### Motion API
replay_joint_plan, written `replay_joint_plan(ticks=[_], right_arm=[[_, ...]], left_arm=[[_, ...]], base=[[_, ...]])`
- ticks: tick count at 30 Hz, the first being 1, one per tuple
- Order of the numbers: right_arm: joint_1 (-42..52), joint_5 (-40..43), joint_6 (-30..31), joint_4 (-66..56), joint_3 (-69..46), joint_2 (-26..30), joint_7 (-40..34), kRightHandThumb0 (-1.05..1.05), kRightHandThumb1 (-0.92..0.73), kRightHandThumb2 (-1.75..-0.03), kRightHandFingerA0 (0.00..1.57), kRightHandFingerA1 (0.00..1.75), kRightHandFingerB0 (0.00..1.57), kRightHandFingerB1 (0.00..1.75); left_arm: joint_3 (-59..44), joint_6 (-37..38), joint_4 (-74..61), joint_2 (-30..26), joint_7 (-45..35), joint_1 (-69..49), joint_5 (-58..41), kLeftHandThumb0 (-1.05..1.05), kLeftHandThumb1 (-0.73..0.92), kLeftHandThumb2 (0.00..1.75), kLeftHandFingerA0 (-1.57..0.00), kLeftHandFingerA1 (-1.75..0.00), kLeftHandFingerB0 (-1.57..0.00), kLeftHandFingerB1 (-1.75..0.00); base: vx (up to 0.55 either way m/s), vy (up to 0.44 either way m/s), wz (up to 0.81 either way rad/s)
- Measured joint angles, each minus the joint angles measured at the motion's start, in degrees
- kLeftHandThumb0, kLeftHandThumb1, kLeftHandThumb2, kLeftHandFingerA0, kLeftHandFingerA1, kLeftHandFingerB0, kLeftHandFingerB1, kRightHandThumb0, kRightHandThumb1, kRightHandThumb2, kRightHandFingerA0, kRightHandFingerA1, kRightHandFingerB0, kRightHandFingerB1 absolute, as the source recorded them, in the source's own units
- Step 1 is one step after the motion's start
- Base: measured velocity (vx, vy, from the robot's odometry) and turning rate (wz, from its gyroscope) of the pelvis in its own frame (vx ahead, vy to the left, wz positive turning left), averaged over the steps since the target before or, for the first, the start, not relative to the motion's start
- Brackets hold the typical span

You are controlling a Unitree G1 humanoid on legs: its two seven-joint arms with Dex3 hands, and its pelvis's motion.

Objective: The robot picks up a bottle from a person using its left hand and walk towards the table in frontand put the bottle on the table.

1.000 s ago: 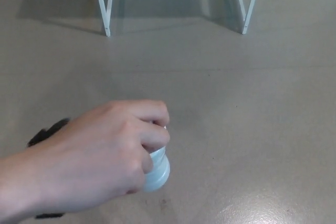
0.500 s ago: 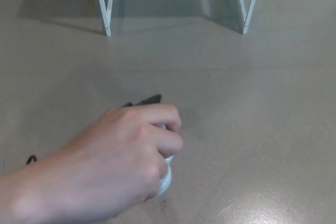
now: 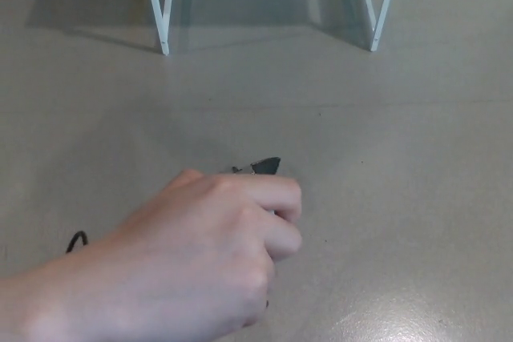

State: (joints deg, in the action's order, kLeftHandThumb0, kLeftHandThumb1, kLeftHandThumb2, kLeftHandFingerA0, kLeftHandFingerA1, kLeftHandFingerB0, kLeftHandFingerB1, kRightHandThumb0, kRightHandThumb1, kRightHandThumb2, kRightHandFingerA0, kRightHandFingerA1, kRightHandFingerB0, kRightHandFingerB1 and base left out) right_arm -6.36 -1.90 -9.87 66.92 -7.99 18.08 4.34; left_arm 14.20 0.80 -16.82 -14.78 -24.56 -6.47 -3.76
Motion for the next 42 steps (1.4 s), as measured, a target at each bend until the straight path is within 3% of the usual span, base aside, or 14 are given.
replay_joint_plan(ticks=[1, 4, 5, 6, 9, 10, 13, 21, 22, 38, 39, 40, 41, 42], right_arm=[[-0.1, 0.0, 0.0, 0.0, 0.0, 0.0, 0.0, -0.26, -0.61, -0.58, 0.63, 0.45, 0.49, 0.4], [-0.2, -0.1, 0.0, 0.0, 0.3, 0.0, -0.1, -0.26, -0.61, -0.58, 0.63, 0.45, 0.49, 0.4], [-0.2, -0.1, 0.0, 0.0, 0.4, 0.0, -0.2, -0.25, -0.63, -0.58, 0.64, 0.46, 0.53, 0.41], [-0.2, -0.1, 0.0, 0.0, 0.5, 0.0, -0.2, -0.25, -0.63, -0.58, 0.63, 0.46, 0.52, 0.41], [-0.2, -0.2, -0.3, 0.0, 0.9, 0.0, -0.3, -0.26, -0.63, -0.58, 0.64, 0.45, 0.53, 0.4], [-0.2, -0.2, -0.3, 0.0, 1.0, 0.0, -0.3, -0.24, -0.63, -0.58, 0.67, 0.46, 0.53, 0.41], [-0.5, -0.3, -0.4, 0.1, 1.2, 0.0, -0.3, -0.33, -0.54, -0.71, 0.67, 0.55, 0.52, 0.49], [-1.4, -0.5, -0.4, 0.1, 1.7, 0.0, -0.4, -0.32, -0.56, -0.71, 0.68, 0.55, 0.54, 0.49], [-1.4, -0.6, -0.4, 0.1, 1.9, 0.0, -0.5, -0.24, -0.64, -0.58, 0.75, 0.48, 0.6, 0.42], [-1.5, -2.2, -0.4, 0.2, 3.7, 0.1, -0.7, -0.26, -0.65, -0.59, 0.74, 0.49, 0.57, 0.42], [-1.5, -2.2, -0.4, 0.2, 3.7, 0.2, -0.7, -0.35, -0.56, -0.74, 0.71, 0.58, 0.53, 0.51], [-1.5, -2.3, -0.4, 0.2, 3.9, 0.1, -0.7, -0.35, -0.56, -0.74, 0.71, 0.58, 0.53, 0.51], [-1.6, -2.4, -0.4, 0.2, 4.0, 0.1, -0.7, -0.28, -0.65, -0.59, 0.76, 0.5, 0.57, 0.42], [-1.7, -2.4, -0.4, 0.3, 4.0, 0.1, -0.7, -0.28, -0.65, -0.59, 0.76, 0.5, 0.57, 0.42]], left_arm=[[0.6, -0.6, 0.0, 0.5, 0.9, 0.3, 1.1, -0.59, 0.46, 0.72, -0.66, -0.55, -0.07, -0.3], [1.8, -1.9, 0.1, 1.5, 2.9, 0.7, 4.0, -0.59, 0.46, 0.72, -0.66, -0.55, -0.07, -0.3], [2.0, -2.3, 0.2, 1.6, 3.6, 0.8, 4.9, -0.18, 0.82, 0.65, -1.19, -0.8, -0.74, -0.46], [2.2, -2.6, 0.3, 1.8, 4.1, 0.8, 5.6, -0.17, 0.83, 0.65, -1.2, -0.89, -0.83, -0.51], [2.5, -2.8, 2.3, 3.7, 6.9, 0.6, 8.2, -0.2, 0.82, 0.65, -1.14, -1.09, -0.85, -0.72], [2.7, -2.8, 2.7, 3.8, 7.6, 0.5, 8.8, -0.19, 0.81, 0.71, -1.0, -1.2, -0.79, -0.96], [2.9, -2.8, 4.0, 4.5, 9.7, 0.2, 10.9, -0.2, 0.83, 0.71, -0.96, -1.28, -0.73, -1.08], [2.7, -2.8, 3.9, 5.3, 12.4, -0.4, 13.6, -0.21, 0.83, 0.67, -0.94, -1.27, -0.72, -1.04], [2.6, -2.8, 3.7, 5.3, 12.6, -0.7, 13.8, -0.21, 0.84, 0.66, -0.92, -1.27, -0.73, -1.03], [2.2, -2.8, 0.6, 5.3, 12.9, -3.3, 14.5, -0.18, 0.82, 0.66, -0.96, -1.18, -0.75, -0.98], [2.1, -2.8, 0.5, 5.4, 12.9, -3.3, 14.4, -0.18, 0.83, 0.68, -1.0, -1.2, -0.74, -0.99], [1.7, -2.8, 0.0, 5.5, 12.6, -3.5, 13.7, -0.18, 0.83, 0.68, -1.0, -1.2, -0.74, -0.99], [1.2, -2.8, -0.6, 5.8, 12.1, -3.4, 12.6, -0.18, 0.81, 0.7, -1.03, -1.19, -0.76, -0.98], [1.0, -2.9, -0.9, 6.3, 11.7, -3.4, 11.8, -0.18, 0.81, 0.7, -1.03, -1.19, -0.76, -0.98]], base=[[0.0, 0.0, 0.0], [0.0, 0.0, 0.0], [0.0, 0.0, 0.0], [0.0, 0.0, 0.0], [0.0, 0.0, 0.0], [0.0, 0.0, 0.0], [0.0, 0.0, 0.0], [0.0, 0.0, 0.0], [0.0, 0.0, 0.0], [0.0, 0.0, -0.05], [0.0, 0.0, -0.24], [0.0, 0.0, 0.15], [0.0, 0.0, 0.29], [0.0, 0.0, 0.0]])
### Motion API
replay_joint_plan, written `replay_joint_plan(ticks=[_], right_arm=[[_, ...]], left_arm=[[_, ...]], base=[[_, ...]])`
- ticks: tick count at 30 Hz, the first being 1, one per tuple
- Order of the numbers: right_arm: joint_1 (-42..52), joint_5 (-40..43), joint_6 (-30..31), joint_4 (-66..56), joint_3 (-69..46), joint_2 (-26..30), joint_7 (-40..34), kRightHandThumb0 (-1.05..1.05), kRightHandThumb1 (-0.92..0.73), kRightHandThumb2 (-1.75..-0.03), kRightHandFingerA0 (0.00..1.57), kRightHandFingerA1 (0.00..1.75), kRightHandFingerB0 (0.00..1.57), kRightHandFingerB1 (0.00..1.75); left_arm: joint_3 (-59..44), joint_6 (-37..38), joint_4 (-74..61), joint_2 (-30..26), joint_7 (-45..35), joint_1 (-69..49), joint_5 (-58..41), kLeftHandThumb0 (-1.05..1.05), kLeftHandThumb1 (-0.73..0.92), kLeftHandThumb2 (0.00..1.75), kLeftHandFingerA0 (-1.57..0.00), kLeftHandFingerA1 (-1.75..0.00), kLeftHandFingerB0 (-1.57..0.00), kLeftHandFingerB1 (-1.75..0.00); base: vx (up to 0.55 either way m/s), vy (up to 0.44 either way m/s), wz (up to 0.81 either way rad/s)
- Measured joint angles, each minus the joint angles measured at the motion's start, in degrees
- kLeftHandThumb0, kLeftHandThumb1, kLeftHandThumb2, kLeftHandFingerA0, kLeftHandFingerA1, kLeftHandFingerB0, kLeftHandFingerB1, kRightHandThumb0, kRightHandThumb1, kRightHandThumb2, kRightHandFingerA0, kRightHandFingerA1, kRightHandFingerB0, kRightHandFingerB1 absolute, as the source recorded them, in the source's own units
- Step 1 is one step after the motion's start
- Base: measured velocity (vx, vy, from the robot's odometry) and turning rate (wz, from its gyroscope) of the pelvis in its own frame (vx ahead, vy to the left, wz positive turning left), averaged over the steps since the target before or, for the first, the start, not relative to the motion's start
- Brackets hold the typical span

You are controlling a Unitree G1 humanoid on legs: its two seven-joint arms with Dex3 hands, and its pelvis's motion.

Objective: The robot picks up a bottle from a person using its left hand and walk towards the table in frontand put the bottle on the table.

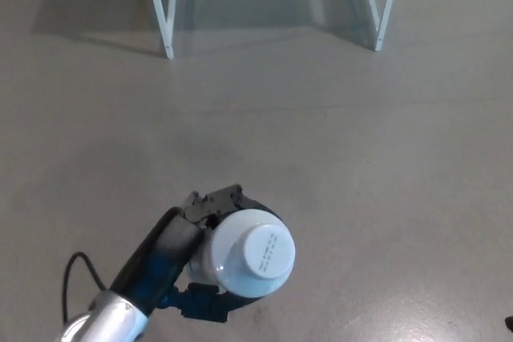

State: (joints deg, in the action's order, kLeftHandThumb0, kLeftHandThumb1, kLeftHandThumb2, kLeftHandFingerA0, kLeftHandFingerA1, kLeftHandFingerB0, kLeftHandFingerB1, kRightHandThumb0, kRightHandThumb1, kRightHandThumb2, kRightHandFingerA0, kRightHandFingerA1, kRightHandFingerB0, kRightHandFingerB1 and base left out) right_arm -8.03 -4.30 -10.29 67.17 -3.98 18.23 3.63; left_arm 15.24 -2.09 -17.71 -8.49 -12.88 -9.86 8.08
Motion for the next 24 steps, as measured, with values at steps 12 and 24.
replay_joint_plan(ticks=[12, 24], right_arm=[[-0.6, -0.1, 0.0, 0.0, 0.7, -0.5, 0.0, -0.28, -0.64, -0.59, 0.75, 0.48, 0.59, 0.42], [-1.2, -0.1, 0.0, 0.1, 1.1, -0.7, 0.1, -0.27, -0.66, -0.59, 0.72, 0.48, 0.59, 0.43]], left_arm=[[-2.8, -4.6, -3.8, 2.3, -5.7, -0.9, -11.0, -0.22, 0.81, 0.64, -1.06, -1.16, -0.87, -0.74], [-6.6, -10.9, -8.1, 2.2, -9.2, -1.5, -21.7, -0.21, 0.83, 0.64, -1.03, -1.15, -0.86, -0.76]], base=[[0.1, 0.223, -0.14], [0.27, 0.001, 0.1]])
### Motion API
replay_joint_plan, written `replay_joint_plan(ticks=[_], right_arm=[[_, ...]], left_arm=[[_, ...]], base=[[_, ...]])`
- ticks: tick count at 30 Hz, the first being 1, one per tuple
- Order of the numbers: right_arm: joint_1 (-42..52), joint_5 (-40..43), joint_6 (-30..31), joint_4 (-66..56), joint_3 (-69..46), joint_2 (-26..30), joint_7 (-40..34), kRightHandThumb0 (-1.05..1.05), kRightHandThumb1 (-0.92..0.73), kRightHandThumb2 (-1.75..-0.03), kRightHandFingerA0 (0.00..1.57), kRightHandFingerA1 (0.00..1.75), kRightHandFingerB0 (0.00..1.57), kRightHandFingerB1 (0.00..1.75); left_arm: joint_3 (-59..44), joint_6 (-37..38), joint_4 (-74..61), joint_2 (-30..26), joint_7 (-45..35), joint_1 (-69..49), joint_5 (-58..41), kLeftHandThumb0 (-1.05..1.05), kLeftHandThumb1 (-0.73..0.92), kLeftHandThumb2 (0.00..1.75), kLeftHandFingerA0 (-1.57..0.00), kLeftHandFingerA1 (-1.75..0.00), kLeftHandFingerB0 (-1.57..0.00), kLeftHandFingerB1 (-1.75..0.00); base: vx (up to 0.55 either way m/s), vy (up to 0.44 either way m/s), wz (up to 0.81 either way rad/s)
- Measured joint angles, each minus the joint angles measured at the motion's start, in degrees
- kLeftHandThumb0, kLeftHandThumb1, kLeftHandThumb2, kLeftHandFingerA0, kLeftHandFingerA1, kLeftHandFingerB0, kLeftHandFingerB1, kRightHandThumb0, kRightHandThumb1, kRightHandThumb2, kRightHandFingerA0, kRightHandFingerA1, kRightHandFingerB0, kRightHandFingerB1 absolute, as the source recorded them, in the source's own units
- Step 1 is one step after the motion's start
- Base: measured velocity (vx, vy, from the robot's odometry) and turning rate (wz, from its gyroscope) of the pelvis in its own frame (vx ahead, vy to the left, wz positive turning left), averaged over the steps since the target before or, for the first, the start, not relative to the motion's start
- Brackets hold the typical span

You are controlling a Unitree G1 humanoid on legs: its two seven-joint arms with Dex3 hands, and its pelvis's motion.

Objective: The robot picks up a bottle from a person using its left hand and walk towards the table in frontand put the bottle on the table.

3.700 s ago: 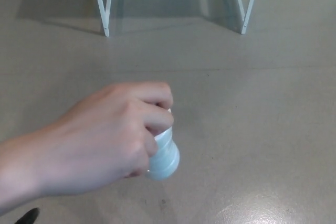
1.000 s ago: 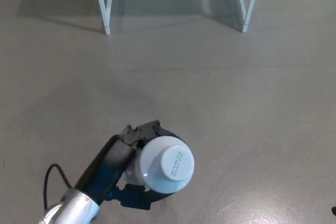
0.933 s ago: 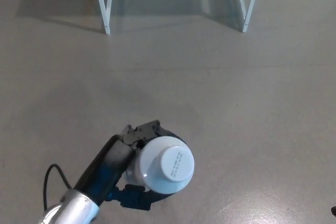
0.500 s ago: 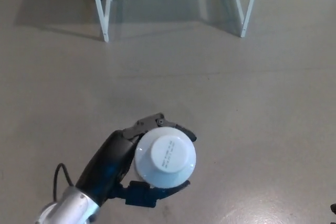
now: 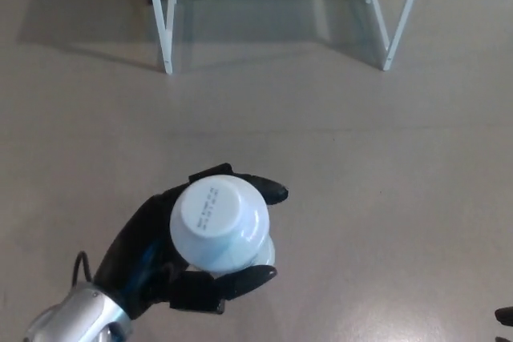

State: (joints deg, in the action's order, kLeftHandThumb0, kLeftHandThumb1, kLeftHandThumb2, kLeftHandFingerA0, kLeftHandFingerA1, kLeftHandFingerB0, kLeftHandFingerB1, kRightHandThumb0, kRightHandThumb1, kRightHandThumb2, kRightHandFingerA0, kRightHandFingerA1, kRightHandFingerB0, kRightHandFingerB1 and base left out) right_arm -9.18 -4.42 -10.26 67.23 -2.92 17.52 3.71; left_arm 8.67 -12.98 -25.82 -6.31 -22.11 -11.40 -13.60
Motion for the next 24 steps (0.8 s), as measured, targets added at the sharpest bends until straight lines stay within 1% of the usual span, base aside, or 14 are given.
replay_joint_plan(ticks=[2, 3, 4, 7, 9, 10, 15, 17, 19, 24], right_arm=[[-0.1, 0.0, 0.1, 0.1, 0.0, -0.1, 0.0, -0.28, -0.65, -0.59, 0.75, 0.49, 0.6, 0.43], [-0.1, 0.0, 0.0, 0.1, 0.1, -0.3, 0.1, -0.28, -0.65, -0.59, 0.75, 0.49, 0.6, 0.43], [-0.2, 0.0, 0.0, 0.1, 0.1, 0.0, 0.1, -0.28, -0.65, -0.59, 0.76, 0.49, 0.6, 0.42], [-0.3, 0.0, 0.0, 0.1, 0.1, 0.9, 0.0, -0.28, -0.65, -0.59, 0.75, 0.49, 0.59, 0.42], [-0.4, -0.1, 0.0, 0.2, 0.2, 0.9, 0.0, -0.26, -0.67, -0.6, 0.72, 0.48, 0.59, 0.43], [-0.4, -0.1, 0.0, 0.2, 0.2, 0.9, 0.1, -0.26, -0.68, -0.6, 0.72, 0.49, 0.59, 0.43], [-0.1, -0.1, 0.0, 0.4, 0.4, 0.9, 0.2, -0.26, -0.68, -0.6, 0.71, 0.47, 0.59, 0.43], [0.1, -0.2, 0.0, 0.6, 0.4, 0.8, 0.3, -0.26, -0.68, -0.6, 0.7, 0.47, 0.59, 0.43], [-0.5, -0.2, 0.0, 0.5, 0.4, 0.6, 0.4, -0.26, -0.67, -0.6, 0.71, 0.47, 0.59, 0.42], [-0.5, -0.2, 0.0, 0.8, 0.5, 0.4, 0.6, -0.27, -0.68, -0.6, 0.71, 0.47, 0.57, 0.41]], left_arm=[[-0.4, -1.0, -0.3, 0.0, -0.7, 0.0, -1.7, -0.2, 0.83, 0.64, -1.02, -1.16, -0.85, -0.78], [-0.5, -1.4, -0.4, 0.3, -0.9, 0.2, -2.5, -0.2, 0.83, 0.64, -1.02, -1.16, -0.85, -0.78], [-0.5, -1.7, -0.5, 0.4, -1.3, 0.4, -3.3, -0.21, 0.81, 0.64, -1.04, -1.16, -0.85, -0.8], [-0.9, -3.3, -1.2, 0.5, -2.3, 0.5, -6.1, -0.2, 0.8, 0.65, -1.06, -1.18, -0.86, -0.83], [-1.3, -4.4, -1.9, 0.5, -2.7, 0.6, -7.8, -0.19, 0.8, 0.7, -1.07, -1.18, -0.84, -0.89], [-1.4, -5.0, -2.3, 0.3, -2.8, 0.6, -8.5, -0.18, 0.81, 0.69, -1.07, -1.18, -0.84, -0.89], [-1.7, -7.2, -3.2, -0.1, -3.2, 1.0, -11.1, -0.19, 0.82, 0.64, -1.01, -1.22, -0.82, -0.89], [-1.9, -7.8, -3.2, -0.4, -3.3, 1.2, -11.8, -0.19, 0.83, 0.65, -1.01, -1.22, -0.82, -0.88], [-2.3, -8.3, -3.4, -0.8, -3.2, 1.8, -12.1, -0.18, 0.82, 0.65, -1.05, -1.18, -0.83, -0.87], [-2.4, -8.5, -3.4, -1.2, -3.1, 1.7, -12.4, -0.19, 0.83, 0.65, -1.06, -1.17, -0.83, -0.83]], base=[[0.44, -0.199, -0.08], [0.41, -0.256, 0.53], [0.4, -0.225, 0.38], [0.36, -0.133, 0.05], [0.38, -0.061, -0.02], [0.33, 0.002, -0.17], [0.38, 0.112, -0.25], [0.54, 0.192, -0.35], [0.52, 0.188, -0.67], [0.46, 0.135, -0.03]])
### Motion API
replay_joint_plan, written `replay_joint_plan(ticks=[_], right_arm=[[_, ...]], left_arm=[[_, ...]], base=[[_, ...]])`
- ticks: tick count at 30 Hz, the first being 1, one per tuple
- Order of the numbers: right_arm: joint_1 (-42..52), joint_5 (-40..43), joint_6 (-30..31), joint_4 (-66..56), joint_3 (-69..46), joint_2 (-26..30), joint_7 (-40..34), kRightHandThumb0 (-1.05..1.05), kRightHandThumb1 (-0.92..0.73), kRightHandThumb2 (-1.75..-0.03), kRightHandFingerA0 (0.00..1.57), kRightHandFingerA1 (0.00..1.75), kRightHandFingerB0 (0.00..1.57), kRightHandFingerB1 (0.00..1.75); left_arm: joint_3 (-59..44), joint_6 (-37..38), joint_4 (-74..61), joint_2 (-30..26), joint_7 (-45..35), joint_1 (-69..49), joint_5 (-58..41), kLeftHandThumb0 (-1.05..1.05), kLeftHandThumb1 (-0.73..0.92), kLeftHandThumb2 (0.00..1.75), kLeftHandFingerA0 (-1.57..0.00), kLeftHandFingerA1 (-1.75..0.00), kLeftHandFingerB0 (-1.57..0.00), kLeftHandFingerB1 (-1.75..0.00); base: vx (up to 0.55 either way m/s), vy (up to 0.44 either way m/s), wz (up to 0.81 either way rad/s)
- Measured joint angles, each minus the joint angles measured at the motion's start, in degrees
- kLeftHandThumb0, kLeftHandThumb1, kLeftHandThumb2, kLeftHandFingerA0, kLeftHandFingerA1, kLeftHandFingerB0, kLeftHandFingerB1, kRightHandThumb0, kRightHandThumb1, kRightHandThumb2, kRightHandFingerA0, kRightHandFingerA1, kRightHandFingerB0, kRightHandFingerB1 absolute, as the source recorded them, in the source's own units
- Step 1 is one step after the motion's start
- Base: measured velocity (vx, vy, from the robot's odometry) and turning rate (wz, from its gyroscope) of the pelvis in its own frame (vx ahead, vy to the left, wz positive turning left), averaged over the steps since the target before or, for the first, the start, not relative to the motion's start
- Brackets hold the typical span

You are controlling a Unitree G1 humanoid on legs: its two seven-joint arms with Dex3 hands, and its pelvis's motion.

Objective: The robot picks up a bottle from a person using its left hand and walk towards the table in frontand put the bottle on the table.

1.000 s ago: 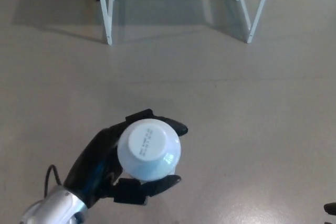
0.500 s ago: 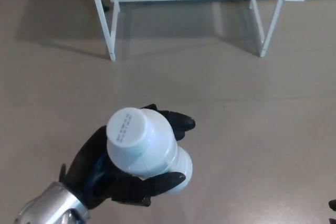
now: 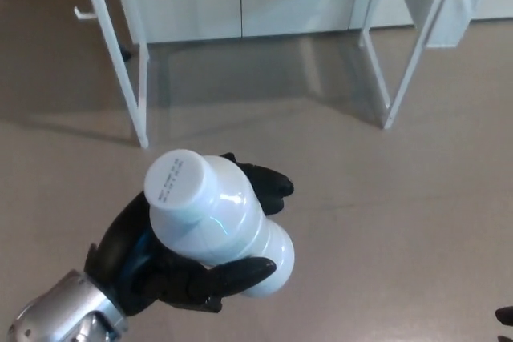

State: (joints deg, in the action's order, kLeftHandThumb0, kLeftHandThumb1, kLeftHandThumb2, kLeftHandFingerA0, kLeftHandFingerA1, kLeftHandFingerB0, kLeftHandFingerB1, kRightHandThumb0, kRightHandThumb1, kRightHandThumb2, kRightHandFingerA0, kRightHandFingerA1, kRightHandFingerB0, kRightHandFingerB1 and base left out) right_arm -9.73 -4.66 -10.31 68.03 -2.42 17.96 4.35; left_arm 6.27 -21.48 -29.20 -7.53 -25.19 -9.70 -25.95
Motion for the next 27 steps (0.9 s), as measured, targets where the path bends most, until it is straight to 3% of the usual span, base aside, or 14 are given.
replay_joint_plan(ticks=[13, 27], right_arm=[[0.1, -0.4, 0.0, -0.2, 0.2, 0.5, 0.5, -0.29, -0.66, -0.59, 0.67, 0.46, 0.56, 0.41], [2.2, -0.7, -0.2, 0.2, 0.3, 0.5, 1.0, -0.3, -0.67, -0.6, 0.69, 0.46, 0.57, 0.41]], left_arm=[[0.7, 0.6, 0.2, -1.8, 1.1, 1.0, 3.1, -0.17, 0.78, 0.72, -1.06, -1.16, -0.8, -0.88], [0.0, 0.8, -1.9, -3.6, 2.7, 1.6, 6.4, -0.21, 0.8, 0.67, -1.04, -1.18, -0.8, -0.9]], base=[[0.46, -0.073, 0.19], [0.46, 0.089, -0.24]])
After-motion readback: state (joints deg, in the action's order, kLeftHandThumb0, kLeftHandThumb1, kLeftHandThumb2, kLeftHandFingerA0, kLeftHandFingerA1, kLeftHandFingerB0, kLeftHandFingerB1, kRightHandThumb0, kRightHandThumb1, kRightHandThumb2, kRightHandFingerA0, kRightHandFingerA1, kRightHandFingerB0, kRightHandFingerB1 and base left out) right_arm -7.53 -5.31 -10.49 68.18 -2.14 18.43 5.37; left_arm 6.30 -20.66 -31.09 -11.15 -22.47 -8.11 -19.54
